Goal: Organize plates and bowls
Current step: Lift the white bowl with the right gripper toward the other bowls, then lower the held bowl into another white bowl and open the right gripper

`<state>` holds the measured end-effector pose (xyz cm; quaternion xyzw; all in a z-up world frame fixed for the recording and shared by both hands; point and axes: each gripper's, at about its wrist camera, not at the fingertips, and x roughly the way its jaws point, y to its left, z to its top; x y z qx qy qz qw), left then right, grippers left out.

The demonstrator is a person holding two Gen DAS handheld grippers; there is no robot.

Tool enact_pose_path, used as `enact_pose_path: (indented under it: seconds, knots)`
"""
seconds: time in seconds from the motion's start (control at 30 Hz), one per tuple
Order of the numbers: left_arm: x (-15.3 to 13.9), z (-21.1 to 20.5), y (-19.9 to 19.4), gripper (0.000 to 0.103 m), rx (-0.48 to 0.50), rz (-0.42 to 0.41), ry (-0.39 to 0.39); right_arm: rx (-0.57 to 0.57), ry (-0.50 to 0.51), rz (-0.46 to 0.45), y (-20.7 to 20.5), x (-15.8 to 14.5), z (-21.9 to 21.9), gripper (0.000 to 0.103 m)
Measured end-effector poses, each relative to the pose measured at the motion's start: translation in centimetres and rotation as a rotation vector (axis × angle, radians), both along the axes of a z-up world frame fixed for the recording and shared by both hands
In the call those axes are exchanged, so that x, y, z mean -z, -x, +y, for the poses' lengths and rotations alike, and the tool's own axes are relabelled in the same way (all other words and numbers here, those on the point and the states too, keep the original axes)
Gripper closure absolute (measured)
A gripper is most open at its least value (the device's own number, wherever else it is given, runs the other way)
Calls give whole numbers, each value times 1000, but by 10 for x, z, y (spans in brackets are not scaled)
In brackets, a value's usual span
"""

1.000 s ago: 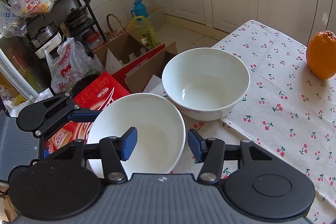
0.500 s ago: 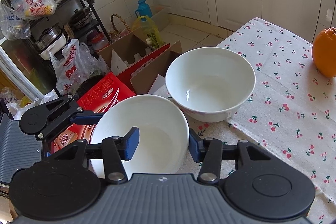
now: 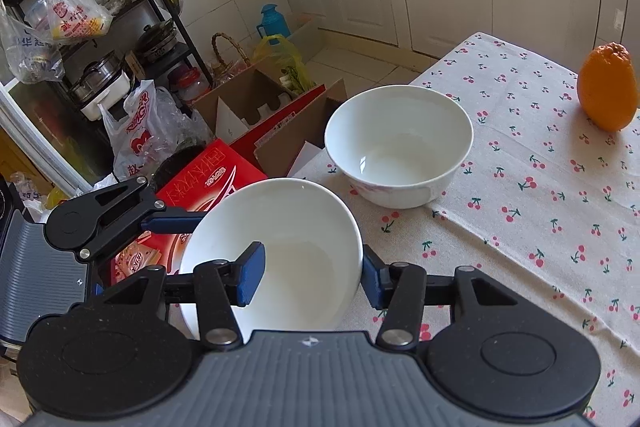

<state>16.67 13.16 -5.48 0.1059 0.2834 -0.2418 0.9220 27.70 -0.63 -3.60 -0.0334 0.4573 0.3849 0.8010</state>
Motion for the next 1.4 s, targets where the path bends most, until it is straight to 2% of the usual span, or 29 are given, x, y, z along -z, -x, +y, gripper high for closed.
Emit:
enact_pose_path:
  seconds: [0.47, 0.8, 1.4]
  knots:
    - [-24, -31, 32, 12, 70, -18, -22, 33, -5, -7, 40, -23, -41, 47]
    - [-38, -60, 47, 12, 115, -59, -25, 51, -12, -63, 66, -44, -76, 47]
    - [-28, -114, 48, 12, 212, -25, 6, 163, 2, -78, 90, -40, -143, 47]
